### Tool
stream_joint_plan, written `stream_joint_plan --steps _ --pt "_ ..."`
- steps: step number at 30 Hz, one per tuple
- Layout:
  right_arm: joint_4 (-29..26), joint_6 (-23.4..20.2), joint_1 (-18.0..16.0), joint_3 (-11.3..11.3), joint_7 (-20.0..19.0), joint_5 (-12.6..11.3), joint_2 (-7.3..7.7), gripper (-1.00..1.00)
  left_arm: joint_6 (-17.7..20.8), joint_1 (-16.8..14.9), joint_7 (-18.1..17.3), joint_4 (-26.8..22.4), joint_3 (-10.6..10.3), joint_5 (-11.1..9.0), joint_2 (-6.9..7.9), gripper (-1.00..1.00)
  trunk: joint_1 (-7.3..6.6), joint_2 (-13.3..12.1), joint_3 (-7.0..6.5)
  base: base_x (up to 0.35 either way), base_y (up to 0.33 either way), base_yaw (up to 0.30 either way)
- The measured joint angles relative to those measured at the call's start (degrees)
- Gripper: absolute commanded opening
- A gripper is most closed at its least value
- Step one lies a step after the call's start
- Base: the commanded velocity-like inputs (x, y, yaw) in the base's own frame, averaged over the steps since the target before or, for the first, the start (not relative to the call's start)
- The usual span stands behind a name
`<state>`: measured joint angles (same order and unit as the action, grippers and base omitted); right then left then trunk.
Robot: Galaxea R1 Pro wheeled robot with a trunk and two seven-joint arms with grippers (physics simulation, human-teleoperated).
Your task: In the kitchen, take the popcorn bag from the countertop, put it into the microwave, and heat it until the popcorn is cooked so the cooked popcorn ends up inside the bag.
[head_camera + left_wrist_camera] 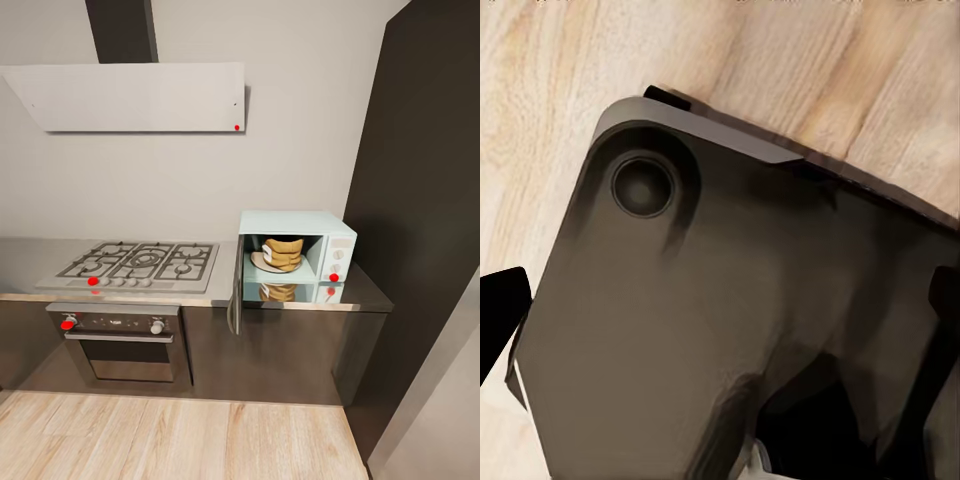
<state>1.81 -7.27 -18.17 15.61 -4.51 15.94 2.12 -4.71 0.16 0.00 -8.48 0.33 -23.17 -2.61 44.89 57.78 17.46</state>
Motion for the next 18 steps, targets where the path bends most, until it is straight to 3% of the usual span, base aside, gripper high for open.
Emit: stream_joint_plan --steps 3,6,7,8,9,11,13,15,16,18 --pt "-0.1 9.2 4.6 0.1 0.0 0.0 -0.31 1.00 -0.2 0.0 0.0 -1.5 0.1 0.0 0.28 1.00 0.00 0.0 0.00 0.000 0.000 0.000" --pt "-0.1 13.2 6.1 0.1 0.0 0.0 -0.39 1.00 0.7 0.0 0.1 -11.1 0.1 0.1 1.75 1.00 0.00 0.0 -0.02 0.000 0.000 0.000" --pt "-0.1 13.6 6.2 0.1 0.0 0.0 -0.35 1.00 2.7 0.0 0.1 -15.9 0.1 0.2 3.17 1.00 0.00 0.0 -0.02 0.000 0.000 0.000" --pt "-0.1 13.9 6.3 0.1 0.0 0.0 -0.37 1.00 10.1 0.0 0.1 -22.5 0.1 0.4 4.94 1.00 0.00 0.0 -0.01 0.000 0.000 0.000" --pt "-0.1 14.0 6.4 0.1 0.0 0.0 -0.42 1.00 14.9 -0.2 0.1 -32.4 0.1 0.4 5.85 1.00 0.00 0.0 -0.03 0.000 0.000 0.000" --pt "-0.1 14.0 6.4 0.1 0.0 0.0 -0.45 1.00 21.3 -0.6 0.1 -40.8 0.1 0.3 6.69 1.00 0.00 0.0 -0.03 0.000 0.000 0.000" --pt "-0.1 14.0 6.4 0.1 0.0 0.0 -0.42 1.00 26.0 -4.1 0.1 -50.2 0.1 0.2 6.90 1.00 0.00 0.0 -0.03 0.000 0.000 0.000" --pt "-0.1 14.0 6.4 0.1 0.0 0.0 -0.42 1.00 30.8 -8.3 -0.1 -54.9 0.1 0.0 6.89 1.00 0.00 0.0 -0.02 0.000 0.000 0.000" --pt "-0.1 14.0 6.4 0.1 0.1 0.0 -0.40 1.00 33.5 -12.3 -0.1 -56.7 0.1 -0.1 6.86 1.00 0.00 0.0 -0.03 0.000 0.000 0.000" --pt "-0.1 14.0 6.4 0.1 0.2 0.0 -0.27 1.00 35.4 -16.6 0.1 -59.2 0.2 -0.1 6.79 1.00 0.00 0.0 -0.03 0.000 0.000 0.000"
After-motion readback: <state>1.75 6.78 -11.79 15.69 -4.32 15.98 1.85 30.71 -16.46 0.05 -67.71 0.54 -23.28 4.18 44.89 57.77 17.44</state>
